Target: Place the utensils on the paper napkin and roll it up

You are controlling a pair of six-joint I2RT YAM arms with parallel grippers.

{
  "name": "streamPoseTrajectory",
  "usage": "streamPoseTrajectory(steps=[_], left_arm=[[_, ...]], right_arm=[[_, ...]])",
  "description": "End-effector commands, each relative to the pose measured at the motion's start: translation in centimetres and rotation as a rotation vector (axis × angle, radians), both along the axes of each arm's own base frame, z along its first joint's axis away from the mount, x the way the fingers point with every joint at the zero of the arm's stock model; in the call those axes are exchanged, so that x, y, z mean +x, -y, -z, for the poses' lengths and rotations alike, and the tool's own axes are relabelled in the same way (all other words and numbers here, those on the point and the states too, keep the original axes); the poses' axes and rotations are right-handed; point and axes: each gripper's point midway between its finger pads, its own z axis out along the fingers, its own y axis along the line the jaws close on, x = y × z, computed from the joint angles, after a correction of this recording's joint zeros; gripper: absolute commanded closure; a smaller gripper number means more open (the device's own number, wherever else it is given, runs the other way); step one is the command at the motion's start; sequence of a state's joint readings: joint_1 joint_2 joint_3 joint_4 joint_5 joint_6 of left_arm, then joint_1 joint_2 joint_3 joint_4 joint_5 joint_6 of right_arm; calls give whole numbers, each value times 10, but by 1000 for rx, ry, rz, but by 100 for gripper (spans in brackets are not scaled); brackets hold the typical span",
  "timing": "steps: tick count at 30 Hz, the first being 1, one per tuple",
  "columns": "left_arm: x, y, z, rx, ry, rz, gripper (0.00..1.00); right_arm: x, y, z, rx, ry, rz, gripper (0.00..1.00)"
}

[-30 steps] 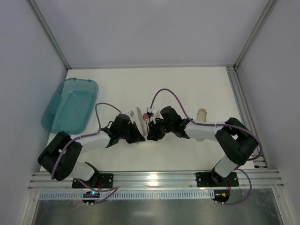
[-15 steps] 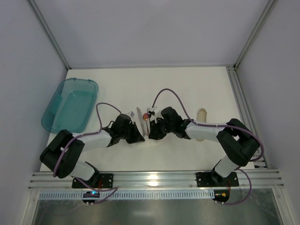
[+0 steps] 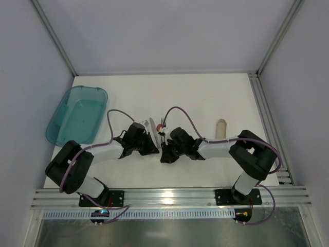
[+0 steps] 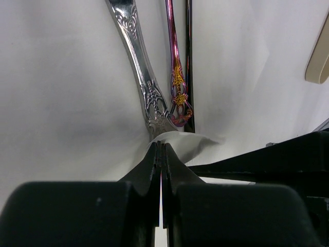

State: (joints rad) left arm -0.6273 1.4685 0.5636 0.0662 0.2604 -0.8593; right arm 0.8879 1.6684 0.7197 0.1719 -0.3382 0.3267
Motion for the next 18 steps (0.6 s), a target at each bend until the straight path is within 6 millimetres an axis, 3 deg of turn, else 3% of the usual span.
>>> streamPoseTrajectory(steps=[1, 11, 18], left_arm=[[11, 1, -13, 15, 61, 6, 100], [-10, -17, -27, 23, 77, -22, 98], [-20, -6, -23, -62, 54, -3, 99]], right_arm=[[16, -5, -5, 20, 58, 77, 87], [15, 1, -3, 15, 52, 108, 87], [15, -1, -5, 29, 46, 113, 87]])
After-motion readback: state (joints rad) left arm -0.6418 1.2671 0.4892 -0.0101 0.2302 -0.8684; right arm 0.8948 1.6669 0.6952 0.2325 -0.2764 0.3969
